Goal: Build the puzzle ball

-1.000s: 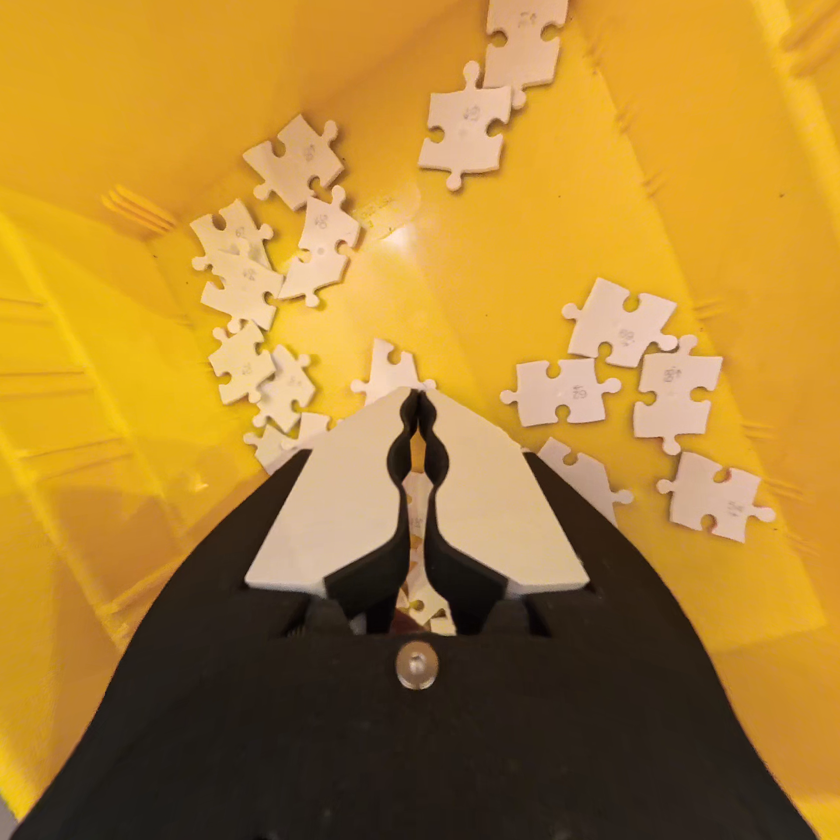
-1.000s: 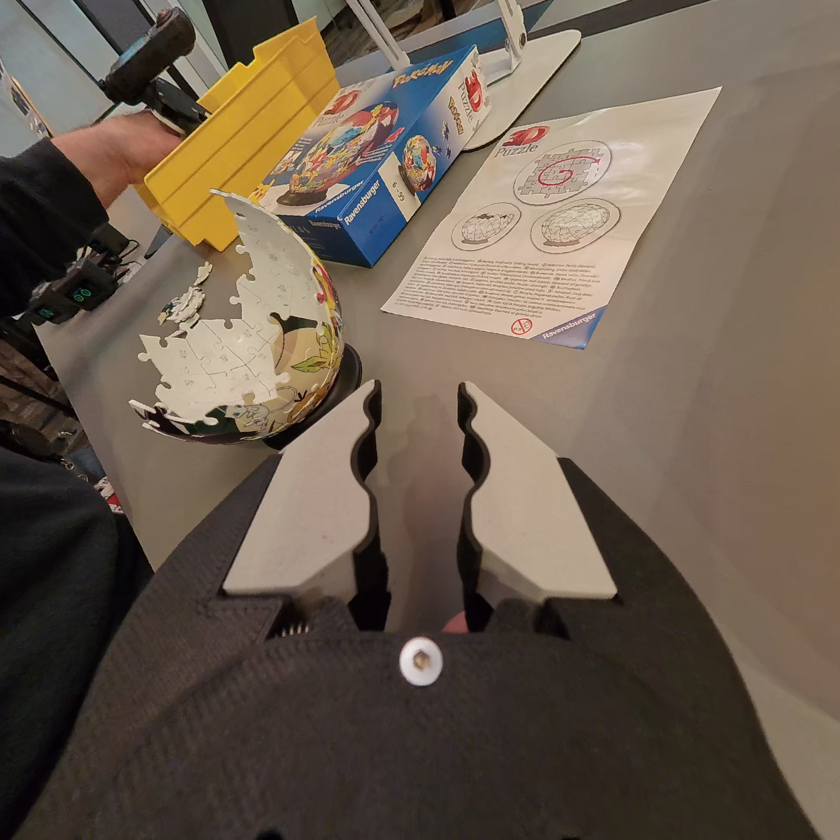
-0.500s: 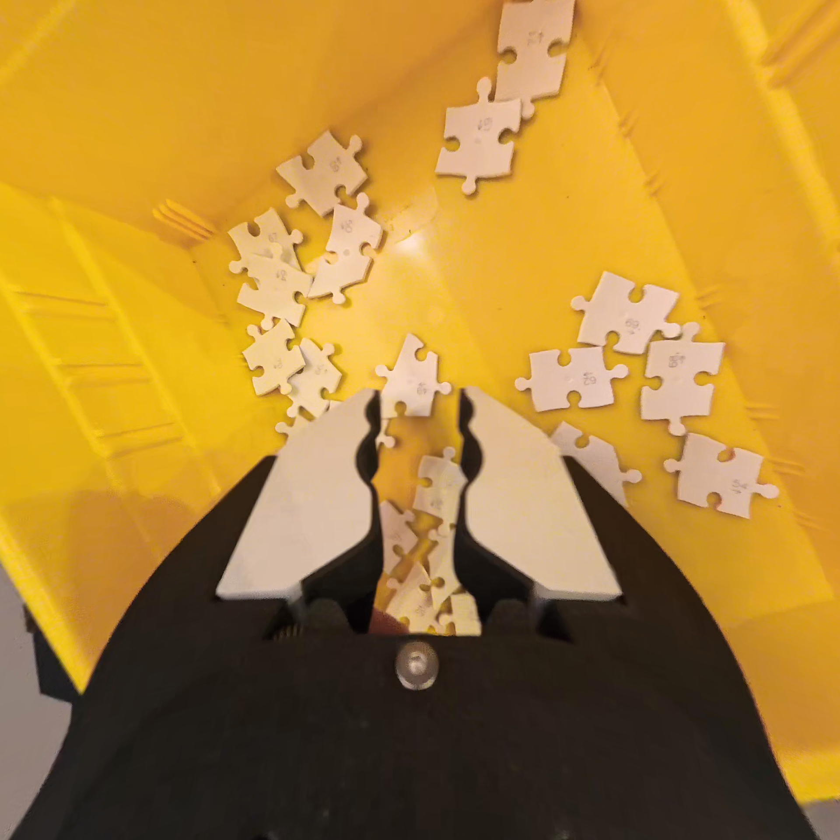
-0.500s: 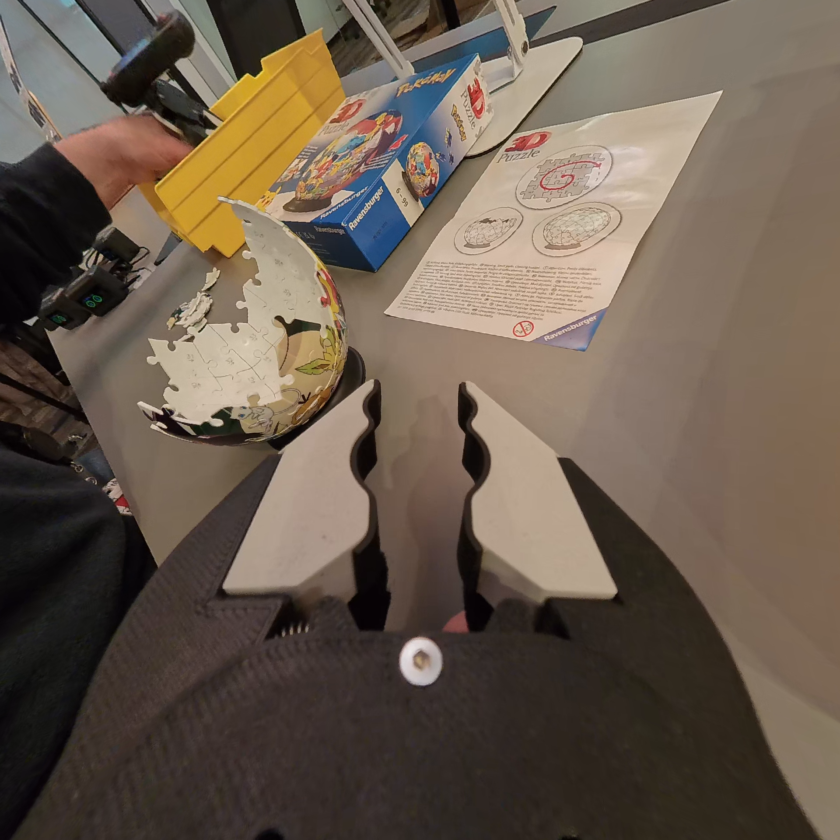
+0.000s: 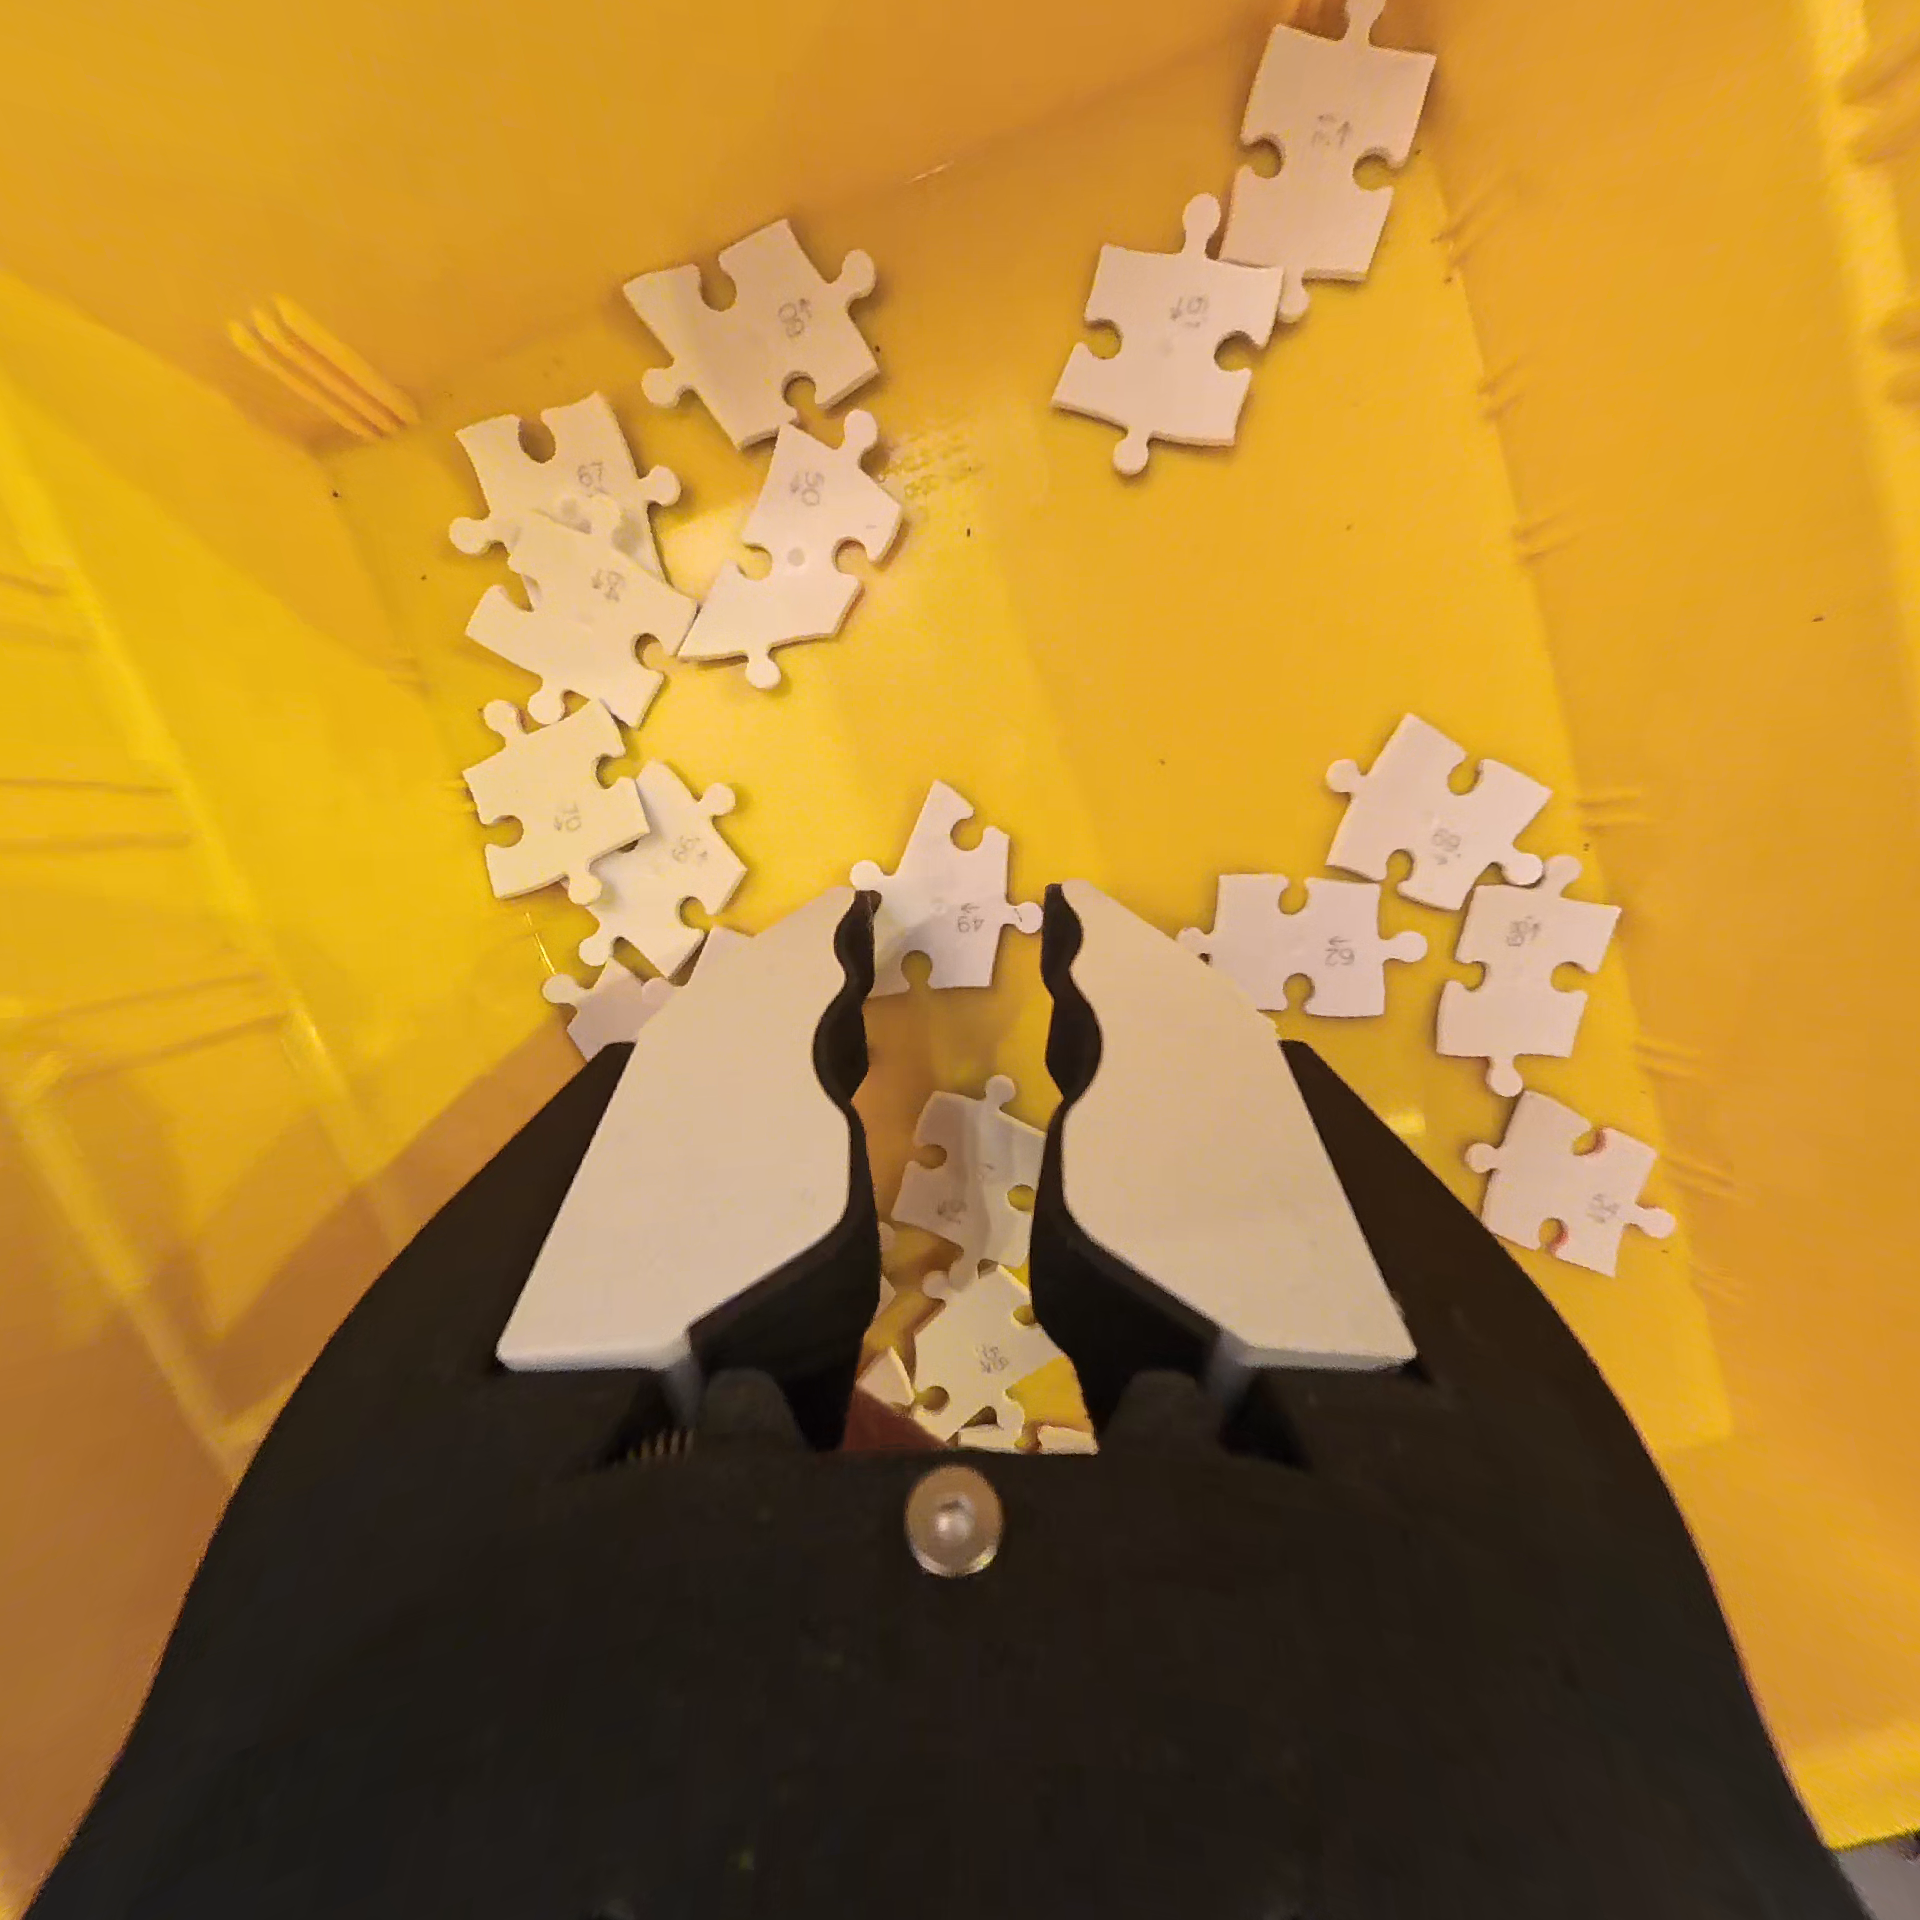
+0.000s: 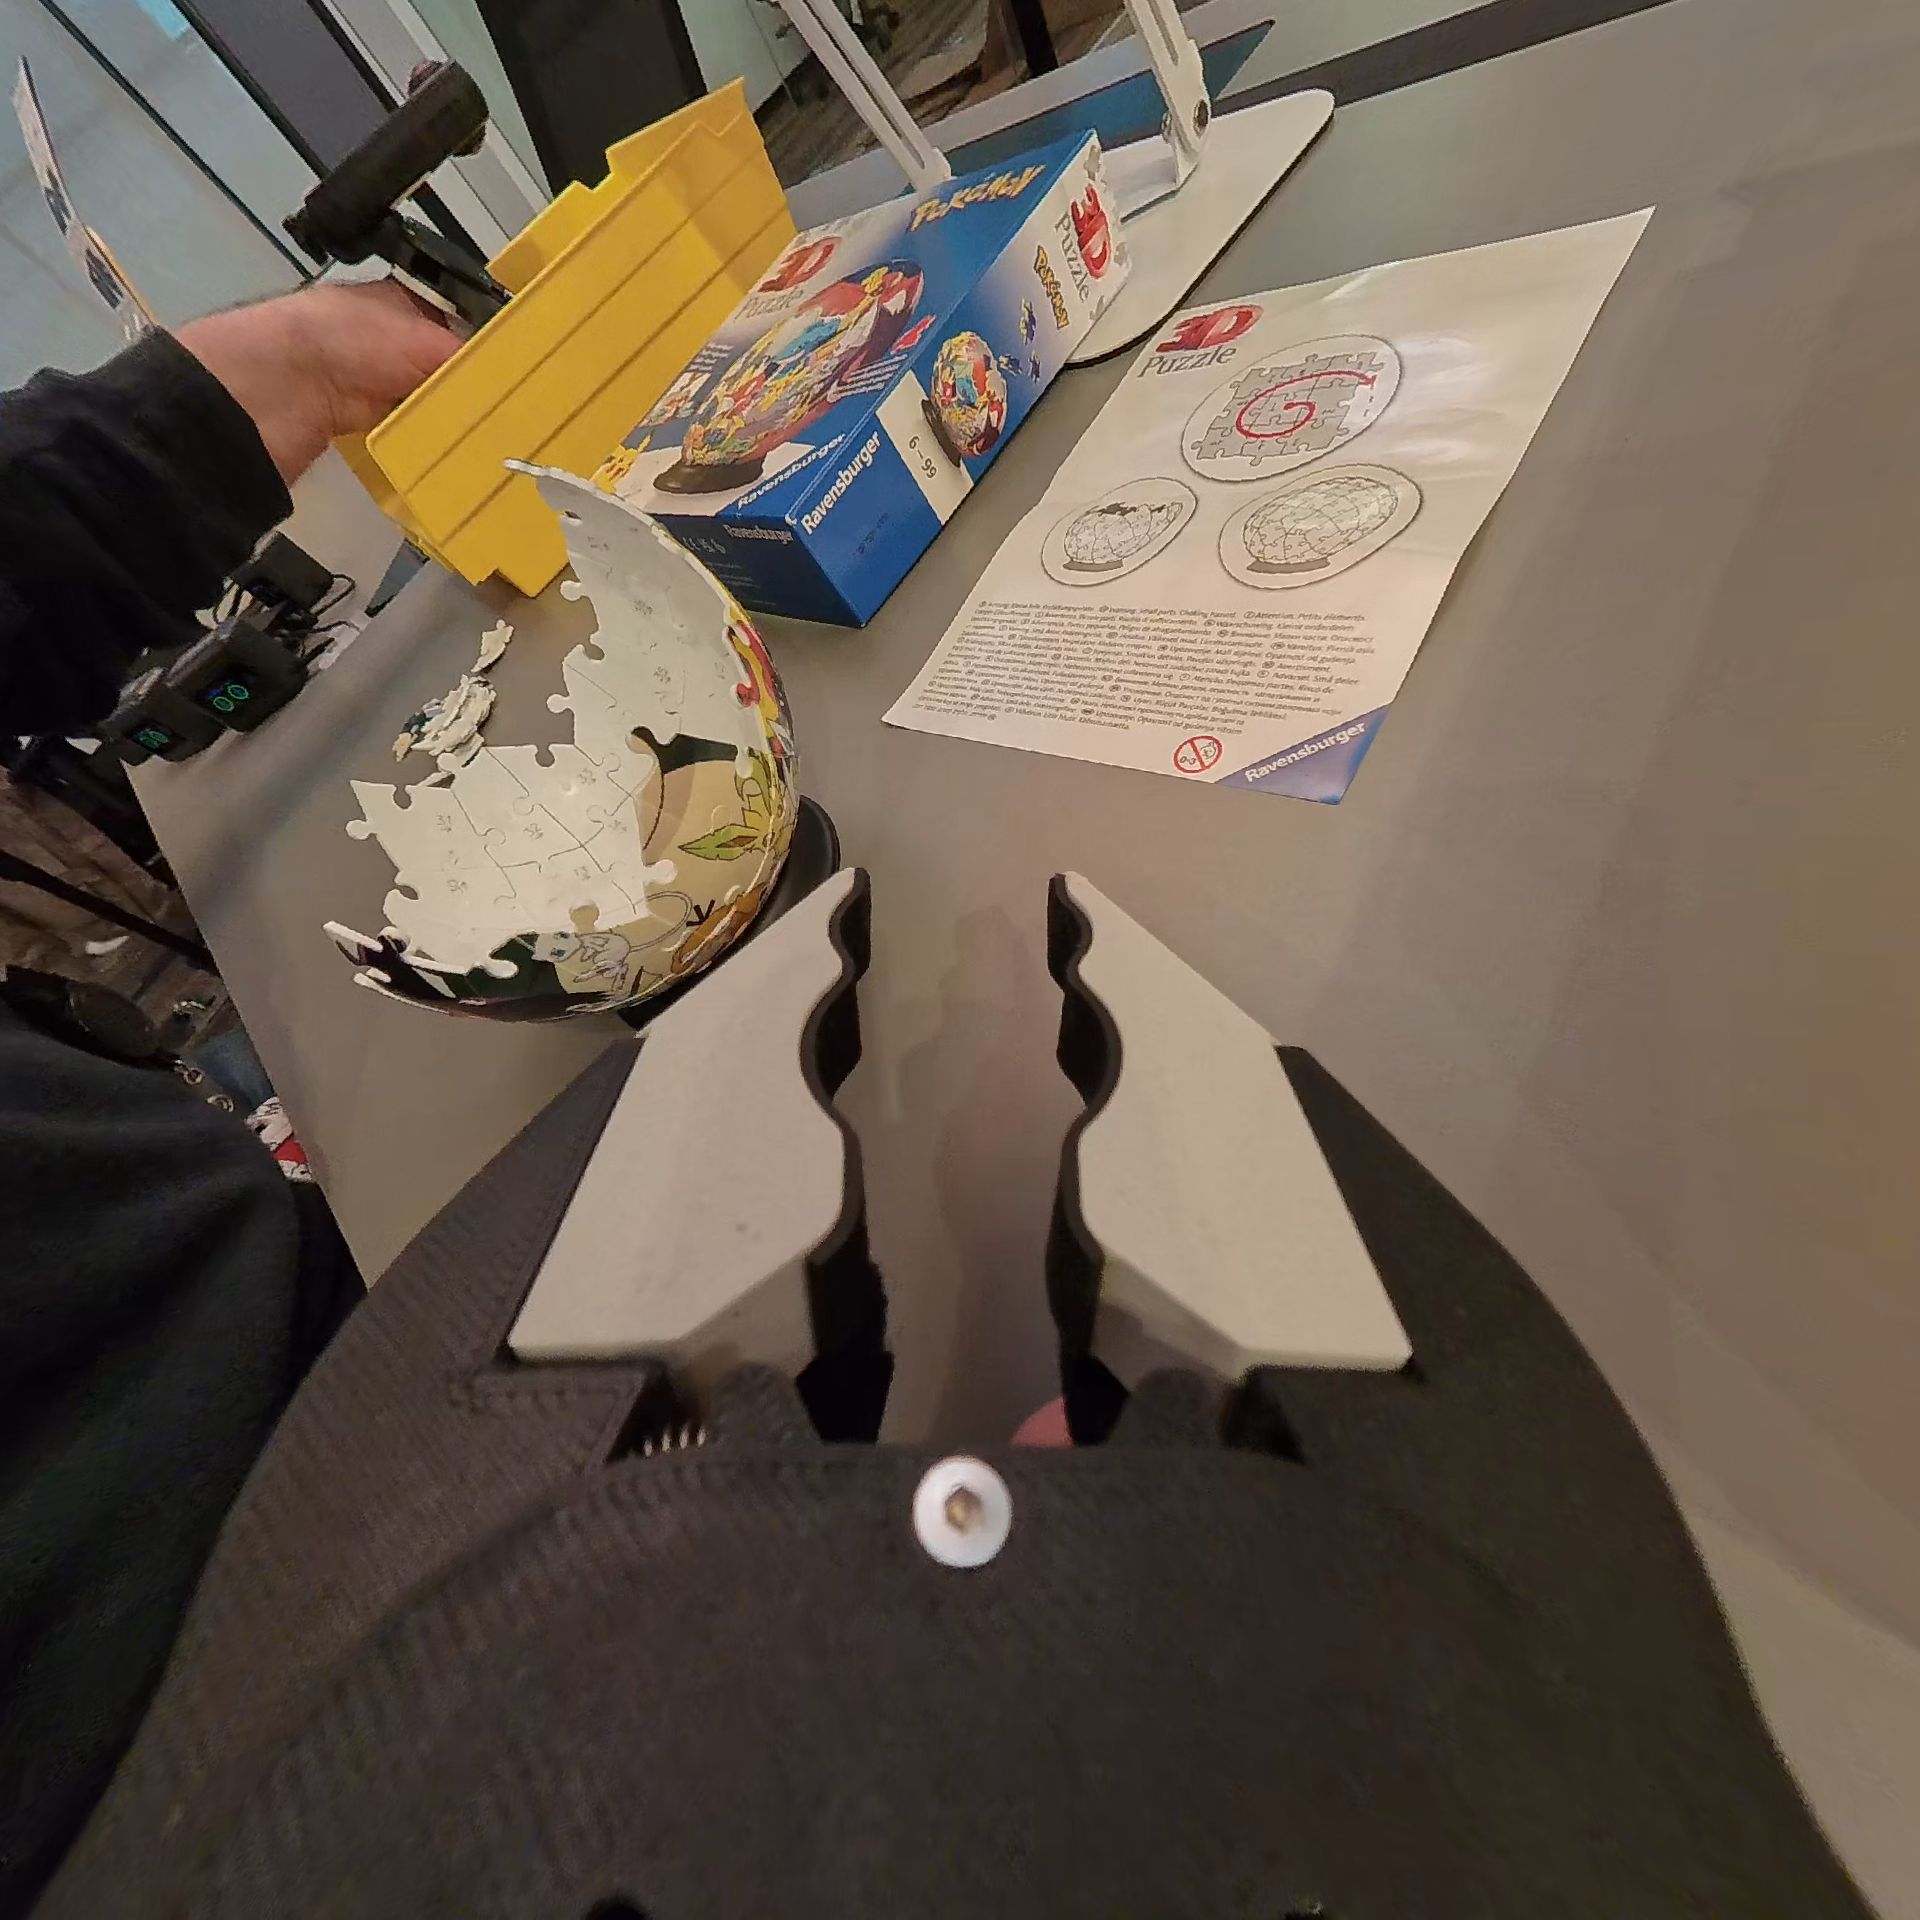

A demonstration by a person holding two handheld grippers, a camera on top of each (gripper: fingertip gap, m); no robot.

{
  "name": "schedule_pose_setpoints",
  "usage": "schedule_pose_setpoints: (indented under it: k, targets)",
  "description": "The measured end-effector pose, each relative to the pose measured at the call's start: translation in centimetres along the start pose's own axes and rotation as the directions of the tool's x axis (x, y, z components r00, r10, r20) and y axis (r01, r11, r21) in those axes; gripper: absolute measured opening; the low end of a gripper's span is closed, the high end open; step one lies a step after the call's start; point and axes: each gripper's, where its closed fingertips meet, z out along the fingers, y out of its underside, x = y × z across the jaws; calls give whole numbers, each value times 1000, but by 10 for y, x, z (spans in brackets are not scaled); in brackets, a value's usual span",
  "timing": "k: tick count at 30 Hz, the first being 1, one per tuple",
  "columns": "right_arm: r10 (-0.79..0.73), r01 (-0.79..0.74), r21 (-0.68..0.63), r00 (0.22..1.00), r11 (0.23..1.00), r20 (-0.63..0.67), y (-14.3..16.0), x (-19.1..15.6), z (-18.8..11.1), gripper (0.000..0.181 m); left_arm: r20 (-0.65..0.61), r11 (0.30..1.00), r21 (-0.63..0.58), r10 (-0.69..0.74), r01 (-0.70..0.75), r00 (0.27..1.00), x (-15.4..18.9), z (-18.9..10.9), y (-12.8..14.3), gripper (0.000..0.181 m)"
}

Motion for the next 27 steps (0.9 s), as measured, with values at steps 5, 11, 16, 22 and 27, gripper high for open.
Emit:
schedule_pose_setpoints:
  k: [5, 11, 16, 22, 27]
  targets:
    - [1, -1, 8, 1000, 1000, 6, -1, -1, -1, 33, -3, 999, 31, 15, -15, 1000, 3, -1, 0, 30]
    - [6, -6, 7, 1000, 1000, 5, -1, 0, -1, 33, 13, 993, 103, 50, -51, 999, 13, -22, -9, 30]
    - [7, -7, 3, 1000, 1000, 0, 0, 1, 0, 34, -15, 957, 258, 142, -133, 990, 54, -92, -19, 0]
    - [7, -7, -6, 1000, 1000, -2, 1, 1, 1, 34, 30, 946, 218, 240, -241, 970, 80, -105, 20, 0]
    - [-1, 1, -2, 1000, 1000, -11, 0, 1, 0, 34, 27, 949, 211, 235, -235, 972, 73, -101, 23, 18]
